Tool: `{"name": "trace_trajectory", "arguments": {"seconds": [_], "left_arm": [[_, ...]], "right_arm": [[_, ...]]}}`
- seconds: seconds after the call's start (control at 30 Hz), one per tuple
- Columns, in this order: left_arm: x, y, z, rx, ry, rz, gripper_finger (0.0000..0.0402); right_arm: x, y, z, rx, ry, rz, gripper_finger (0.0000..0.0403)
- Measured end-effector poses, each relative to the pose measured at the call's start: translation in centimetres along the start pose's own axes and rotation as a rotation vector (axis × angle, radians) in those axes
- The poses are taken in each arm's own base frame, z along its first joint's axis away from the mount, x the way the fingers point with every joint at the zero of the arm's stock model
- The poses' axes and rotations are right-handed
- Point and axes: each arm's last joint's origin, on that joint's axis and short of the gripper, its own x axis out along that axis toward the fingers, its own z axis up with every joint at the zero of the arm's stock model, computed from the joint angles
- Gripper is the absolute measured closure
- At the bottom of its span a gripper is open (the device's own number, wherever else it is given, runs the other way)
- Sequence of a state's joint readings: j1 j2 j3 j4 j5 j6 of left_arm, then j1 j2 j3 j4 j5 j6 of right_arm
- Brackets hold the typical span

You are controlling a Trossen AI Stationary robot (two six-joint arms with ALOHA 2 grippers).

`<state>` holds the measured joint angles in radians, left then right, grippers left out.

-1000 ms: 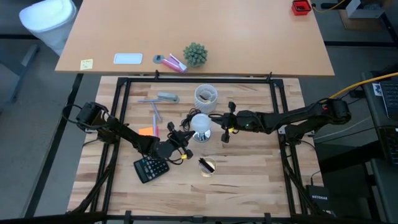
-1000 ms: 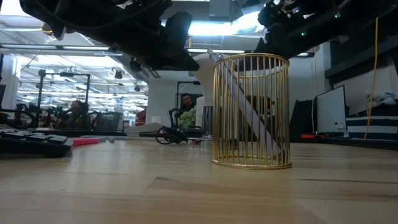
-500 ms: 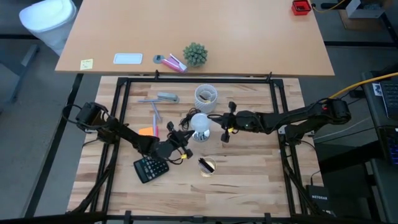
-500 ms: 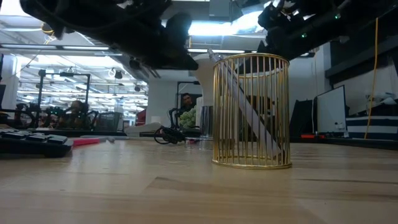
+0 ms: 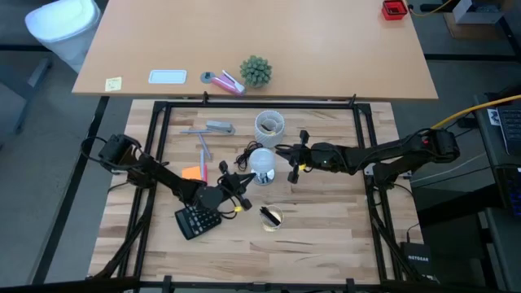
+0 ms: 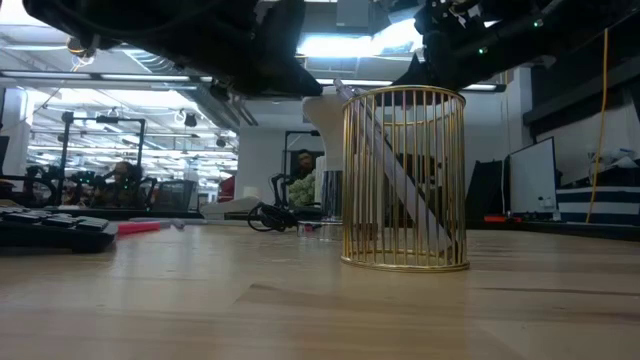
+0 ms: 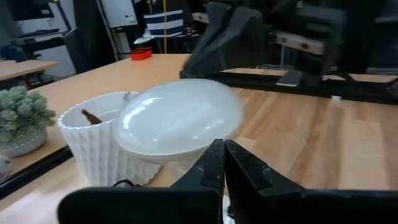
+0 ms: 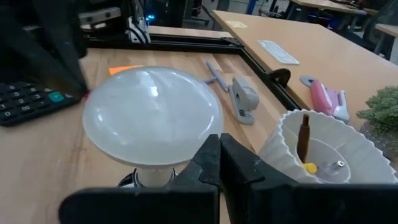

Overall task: Screw lightbulb
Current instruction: Insert the lightbulb into the lamp

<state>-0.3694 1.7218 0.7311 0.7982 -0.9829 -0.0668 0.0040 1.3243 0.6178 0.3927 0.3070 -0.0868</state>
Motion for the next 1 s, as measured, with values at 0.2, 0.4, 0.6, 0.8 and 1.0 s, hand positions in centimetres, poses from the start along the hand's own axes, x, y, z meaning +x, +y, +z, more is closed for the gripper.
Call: {"name": "trace_trajectory", "arguments": {"seconds": [0.2,0.4,0.6,0.8,1.0], "left_arm": [[0.8,0.7,0.0,-0.008,0.003,0.032,0.0399],[0.9,0.8,0.0,-0.009,0.004,0.037,0.0399],[0.9,0.8,0.0,-0.008,0.003,0.067,0.0399],[0.9,1.2,0.0,-0.017,-0.006,0.192,0.0399],[0.8,1.3,0.0,-0.032,-0.013,0.252,0.0399]], "right_arm": [[0.0,0.2,-0.1,0.0,0.002,0.067,0.0398],[-0.1,0.5,0.0,0.001,-0.008,0.146,0.0398],[-0.1,0.7,-0.1,-0.001,0.003,0.217,0.0398],[-0.2,1.0,-0.2,-0.001,0.003,0.333,0.0398],[-0.2,1.0,-0.2,-0.002,0.004,0.32,0.0398]]}}
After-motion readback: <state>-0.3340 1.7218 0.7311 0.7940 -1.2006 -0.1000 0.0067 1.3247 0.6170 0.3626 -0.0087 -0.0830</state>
